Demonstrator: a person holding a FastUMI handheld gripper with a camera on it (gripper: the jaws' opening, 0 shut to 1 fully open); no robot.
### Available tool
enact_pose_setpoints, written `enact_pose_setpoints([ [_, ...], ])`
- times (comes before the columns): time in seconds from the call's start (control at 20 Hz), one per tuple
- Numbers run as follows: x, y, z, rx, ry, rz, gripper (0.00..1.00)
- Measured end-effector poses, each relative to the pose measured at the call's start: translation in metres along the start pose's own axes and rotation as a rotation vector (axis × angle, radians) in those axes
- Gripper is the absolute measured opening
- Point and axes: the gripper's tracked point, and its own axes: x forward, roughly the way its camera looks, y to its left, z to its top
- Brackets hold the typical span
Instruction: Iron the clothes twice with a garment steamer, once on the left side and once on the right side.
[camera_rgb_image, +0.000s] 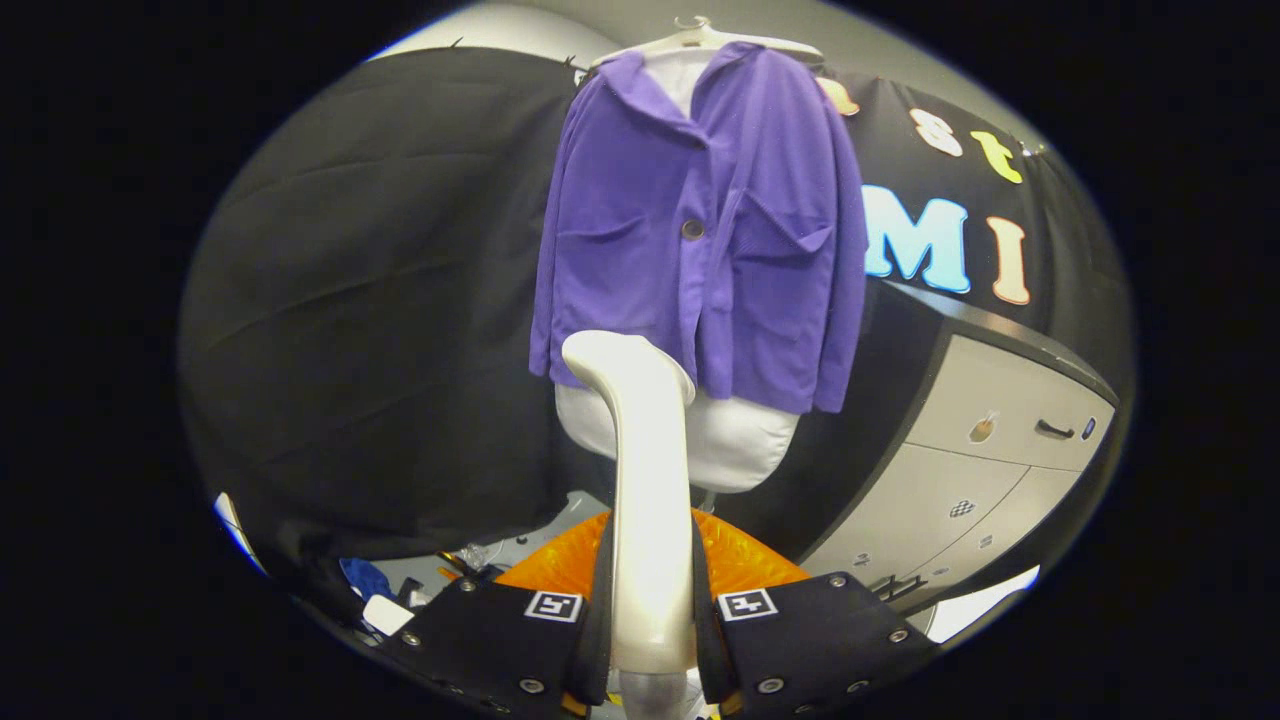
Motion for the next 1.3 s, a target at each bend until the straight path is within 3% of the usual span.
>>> enact_pose_setpoints([
  [0.2, -0.036, -0.027, 0.030, 0.026, -0.096, -0.055, 0.35],
  [0.4, -0.068, -0.067, 0.060, 0.062, -0.240, -0.169, 0.35],
  [0.95, -0.168, -0.179, 0.083, 0.130, -0.347, -0.396, 0.35],
  [1.1, -0.187, -0.210, 0.080, 0.138, -0.375, -0.495, 0.35],
  [1.3, -0.199, -0.232, 0.072, 0.177, -0.368, -0.547, 0.35],
])
